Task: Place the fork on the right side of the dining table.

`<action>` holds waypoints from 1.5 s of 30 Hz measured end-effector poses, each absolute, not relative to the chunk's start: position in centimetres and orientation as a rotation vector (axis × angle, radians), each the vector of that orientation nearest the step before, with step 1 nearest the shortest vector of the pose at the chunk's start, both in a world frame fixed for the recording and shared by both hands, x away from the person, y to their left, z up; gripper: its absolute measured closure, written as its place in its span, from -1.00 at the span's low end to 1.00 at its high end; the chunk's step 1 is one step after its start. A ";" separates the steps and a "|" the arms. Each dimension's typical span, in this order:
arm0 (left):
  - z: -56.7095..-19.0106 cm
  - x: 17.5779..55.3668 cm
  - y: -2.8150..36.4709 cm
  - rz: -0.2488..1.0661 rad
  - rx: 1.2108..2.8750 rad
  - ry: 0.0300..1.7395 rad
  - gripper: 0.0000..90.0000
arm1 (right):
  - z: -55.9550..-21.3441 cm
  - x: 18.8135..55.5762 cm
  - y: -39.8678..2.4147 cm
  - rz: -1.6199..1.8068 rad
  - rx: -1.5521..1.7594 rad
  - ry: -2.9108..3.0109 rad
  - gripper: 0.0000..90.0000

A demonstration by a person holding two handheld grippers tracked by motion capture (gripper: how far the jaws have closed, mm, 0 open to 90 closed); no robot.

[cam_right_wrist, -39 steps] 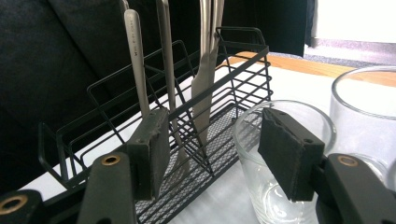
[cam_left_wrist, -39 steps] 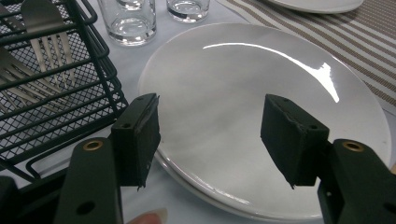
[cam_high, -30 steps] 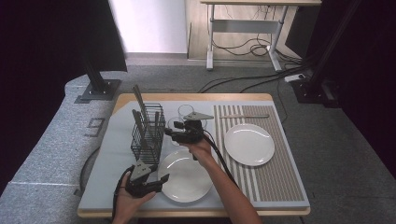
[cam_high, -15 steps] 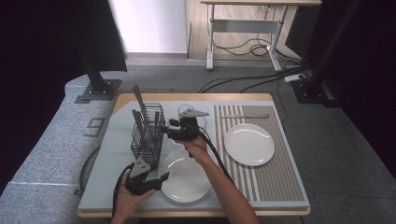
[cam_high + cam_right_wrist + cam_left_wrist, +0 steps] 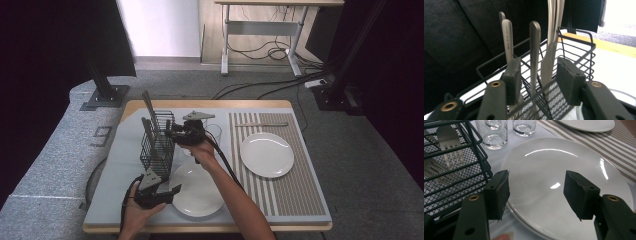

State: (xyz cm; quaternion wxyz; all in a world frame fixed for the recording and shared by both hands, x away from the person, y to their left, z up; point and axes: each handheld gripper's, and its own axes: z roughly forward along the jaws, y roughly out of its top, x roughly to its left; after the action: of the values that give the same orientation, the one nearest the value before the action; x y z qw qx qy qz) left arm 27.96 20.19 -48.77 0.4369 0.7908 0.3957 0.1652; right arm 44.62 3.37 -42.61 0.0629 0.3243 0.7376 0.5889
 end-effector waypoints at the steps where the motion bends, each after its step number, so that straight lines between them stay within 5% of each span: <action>1: -48.8 27.9 20.2 0.412 1.965 0.986 -0.17 | -42.5 44.7 3.5 1.784 0.975 2.234 0.38; 11: -48.9 27.8 20.4 0.417 1.966 0.994 -0.17 | -42.6 45.2 4.0 1.804 0.942 2.250 0.84; 45: -49.1 27.7 20.2 0.419 1.975 0.998 -0.17 | -41.5 43.1 1.5 1.930 0.887 2.061 0.91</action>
State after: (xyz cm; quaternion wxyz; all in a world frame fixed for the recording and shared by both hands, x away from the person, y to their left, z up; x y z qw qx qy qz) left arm 27.69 20.19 -49.12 0.4302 0.7916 0.4001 0.1679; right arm 43.11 1.45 -41.45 0.0910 0.2985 0.6935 0.6494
